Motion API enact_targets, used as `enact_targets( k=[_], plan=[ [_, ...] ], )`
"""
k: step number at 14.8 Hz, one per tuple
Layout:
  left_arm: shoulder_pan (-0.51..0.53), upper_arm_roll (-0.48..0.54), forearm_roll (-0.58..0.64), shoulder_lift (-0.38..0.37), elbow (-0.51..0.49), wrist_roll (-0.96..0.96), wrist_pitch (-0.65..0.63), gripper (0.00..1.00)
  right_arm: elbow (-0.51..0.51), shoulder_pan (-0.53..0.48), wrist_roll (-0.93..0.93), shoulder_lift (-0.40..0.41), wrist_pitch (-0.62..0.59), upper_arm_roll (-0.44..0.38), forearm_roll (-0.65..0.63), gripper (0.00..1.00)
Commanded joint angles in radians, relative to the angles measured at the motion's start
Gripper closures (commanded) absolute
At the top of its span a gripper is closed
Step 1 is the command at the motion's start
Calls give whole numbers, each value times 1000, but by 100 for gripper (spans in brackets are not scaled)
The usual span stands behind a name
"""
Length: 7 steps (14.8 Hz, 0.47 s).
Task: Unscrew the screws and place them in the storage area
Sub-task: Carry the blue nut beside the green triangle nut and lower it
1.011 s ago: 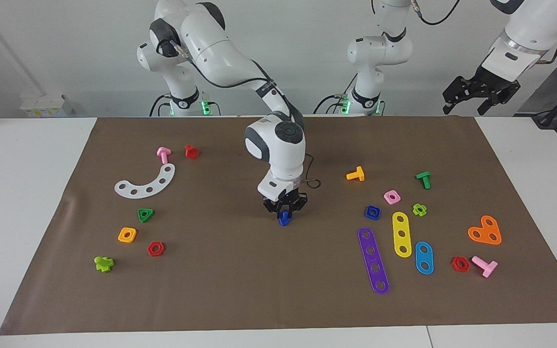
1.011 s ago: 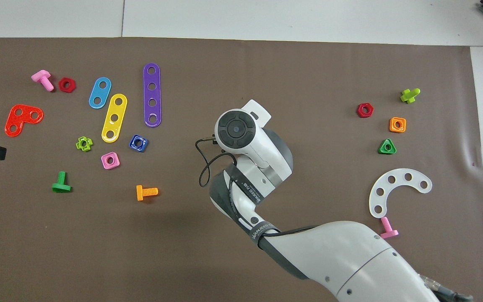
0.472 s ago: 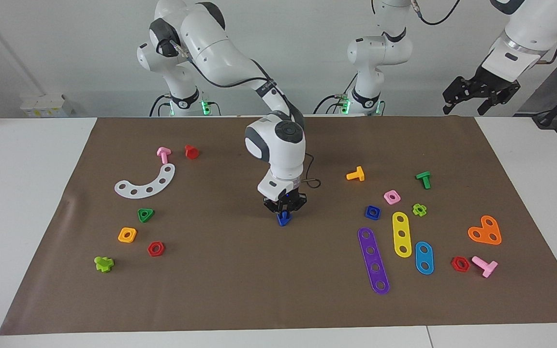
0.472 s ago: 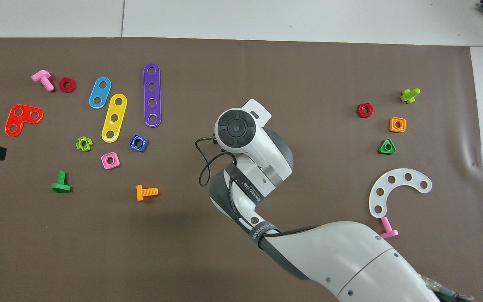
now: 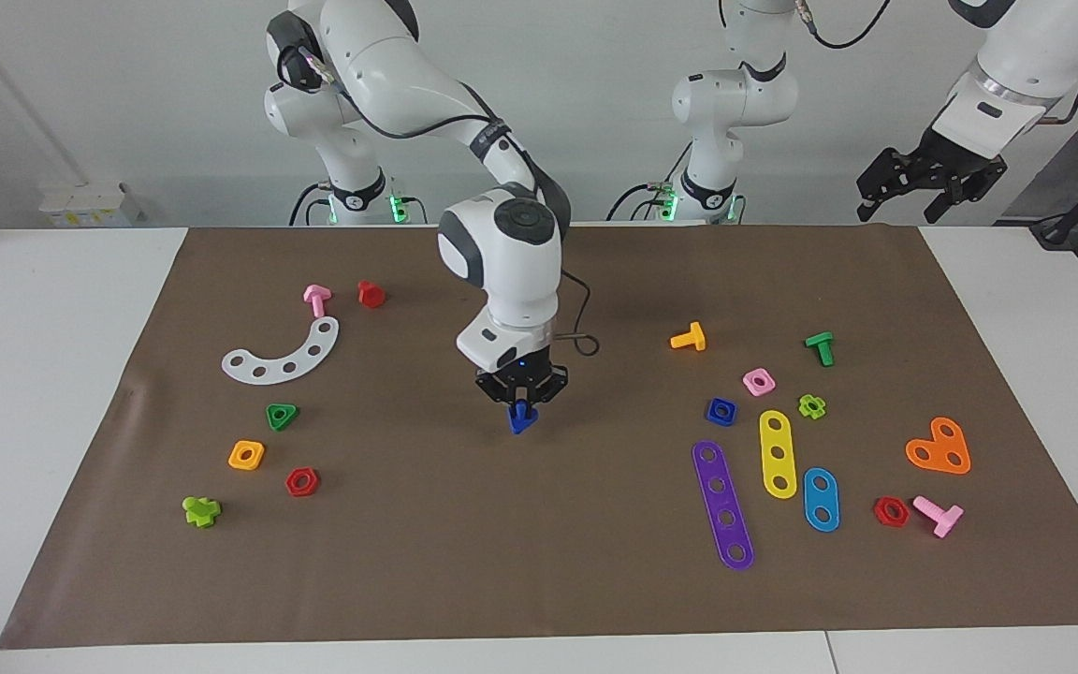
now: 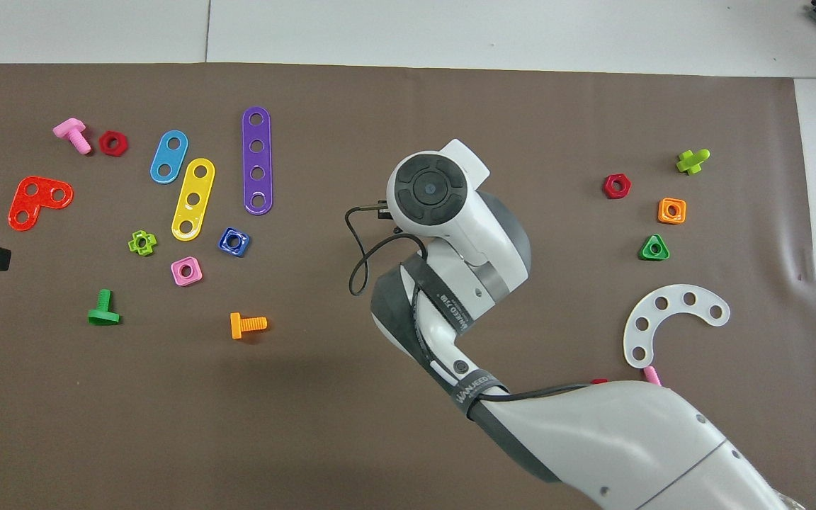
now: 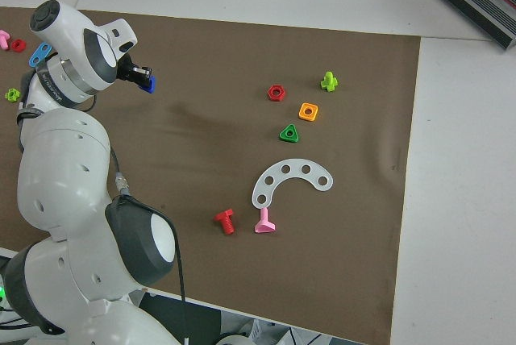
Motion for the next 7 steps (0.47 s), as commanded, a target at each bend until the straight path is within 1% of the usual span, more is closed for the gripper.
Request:
enact_targets(
  k=[1,2,3,5,7],
  plan=[
    [11,-4,-17,-30,-32,6,2,0,-149,-85,-77,-146,-12,12,-7,100],
    [11,-4,-17,-30,-33,6,2,0,-198,-123,-103,-192,-10,12,-7,100],
    [11,-4,-17,-30,-33,6,2,0,-234,-162,-143,-222,-3,14,-7,100],
    [11,-4,-17,-30,-33,6,2,0,-291,-225,-200,-254,14,14,-6,100],
    [11,-4,-17,-30,-33,6,2,0,-378,-281,-242,-281,98,14,8,100]
  ],
)
